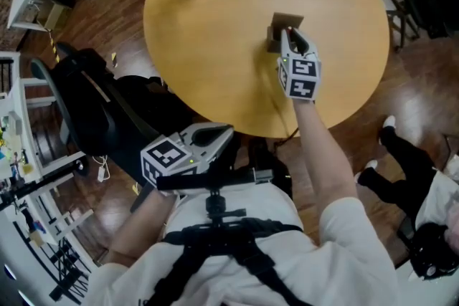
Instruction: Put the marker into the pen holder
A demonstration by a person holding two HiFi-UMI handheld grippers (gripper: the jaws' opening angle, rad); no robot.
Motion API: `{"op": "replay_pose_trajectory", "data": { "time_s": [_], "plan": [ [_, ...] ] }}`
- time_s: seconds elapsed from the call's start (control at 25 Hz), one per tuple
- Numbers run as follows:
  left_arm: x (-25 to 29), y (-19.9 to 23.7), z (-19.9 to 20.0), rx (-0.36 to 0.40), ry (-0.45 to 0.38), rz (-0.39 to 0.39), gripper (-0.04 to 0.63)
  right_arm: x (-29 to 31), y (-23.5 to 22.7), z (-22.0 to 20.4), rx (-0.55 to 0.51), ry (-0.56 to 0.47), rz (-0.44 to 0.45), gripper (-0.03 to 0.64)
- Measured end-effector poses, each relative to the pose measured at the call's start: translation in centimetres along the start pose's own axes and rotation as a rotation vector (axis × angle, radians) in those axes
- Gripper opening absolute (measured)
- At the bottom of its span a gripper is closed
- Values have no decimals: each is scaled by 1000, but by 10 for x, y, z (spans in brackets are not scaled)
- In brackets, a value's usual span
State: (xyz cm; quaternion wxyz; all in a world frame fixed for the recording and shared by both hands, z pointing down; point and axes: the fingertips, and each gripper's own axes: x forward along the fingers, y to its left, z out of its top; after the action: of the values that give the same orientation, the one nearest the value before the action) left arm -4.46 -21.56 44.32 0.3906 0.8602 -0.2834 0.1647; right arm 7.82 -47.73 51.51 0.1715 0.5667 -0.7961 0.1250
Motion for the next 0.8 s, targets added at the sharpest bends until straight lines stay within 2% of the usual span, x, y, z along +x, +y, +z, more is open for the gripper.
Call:
{"op": "replay_pose_trajectory", "data": {
  "time_s": [0.2, 0.28, 0.44, 0.64, 0.8],
  "plan": [
    [4, -6, 4, 8, -6, -13, -6, -2, 4, 4, 2, 36, 30, 57],
    [5, -7, 6, 12, -11, -17, -6, -7, 5, 7, -1, 36, 39, 96],
    [10, -11, 9, 8, -16, -19, -6, -22, 10, 18, -8, 22, 65, 127],
    [20, -25, 21, 11, -30, -17, -6, -62, 9, 31, -9, 1, 104, 127],
    [27, -33, 30, 34, -60, -21, -6, -100, 4, 23, 12, 17, 109, 127]
  ]
}}
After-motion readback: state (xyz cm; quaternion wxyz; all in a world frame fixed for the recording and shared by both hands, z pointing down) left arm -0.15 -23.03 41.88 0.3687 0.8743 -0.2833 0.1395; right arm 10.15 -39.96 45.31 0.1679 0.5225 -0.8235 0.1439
